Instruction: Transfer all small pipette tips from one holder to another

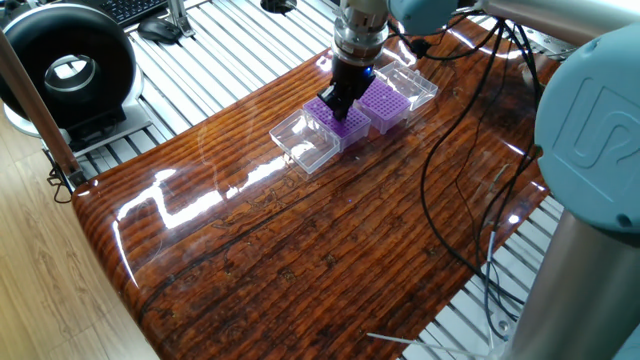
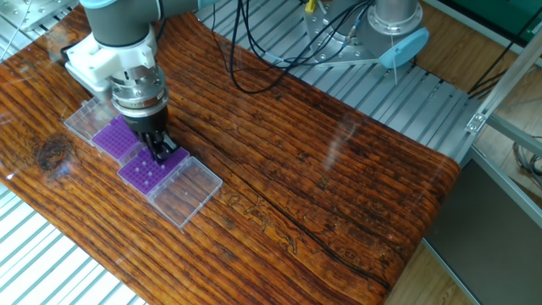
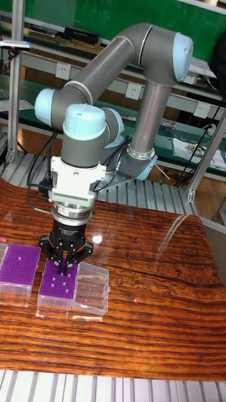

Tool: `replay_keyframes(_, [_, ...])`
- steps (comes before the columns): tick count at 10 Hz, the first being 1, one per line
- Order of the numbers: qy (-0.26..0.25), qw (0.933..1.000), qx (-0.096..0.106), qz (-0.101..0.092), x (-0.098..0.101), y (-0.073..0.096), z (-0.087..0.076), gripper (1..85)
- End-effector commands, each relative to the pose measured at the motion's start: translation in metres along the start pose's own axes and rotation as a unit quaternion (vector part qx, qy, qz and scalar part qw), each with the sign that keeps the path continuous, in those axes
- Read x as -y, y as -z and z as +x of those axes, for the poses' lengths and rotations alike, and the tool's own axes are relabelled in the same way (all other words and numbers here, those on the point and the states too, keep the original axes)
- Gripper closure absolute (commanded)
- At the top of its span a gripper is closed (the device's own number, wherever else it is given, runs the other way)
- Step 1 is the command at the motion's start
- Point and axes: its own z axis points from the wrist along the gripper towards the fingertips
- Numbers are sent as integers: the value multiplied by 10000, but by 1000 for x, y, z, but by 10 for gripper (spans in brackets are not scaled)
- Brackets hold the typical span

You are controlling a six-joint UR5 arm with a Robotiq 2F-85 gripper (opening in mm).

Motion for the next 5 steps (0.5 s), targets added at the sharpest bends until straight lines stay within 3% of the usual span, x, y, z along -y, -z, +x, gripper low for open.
replay_keyframes(1, [-86, 9999, 38, -98, -2, 0, -3, 727])
replay_keyframes(5, [-194, 9998, 30, 24, 4, 4, 0, 847])
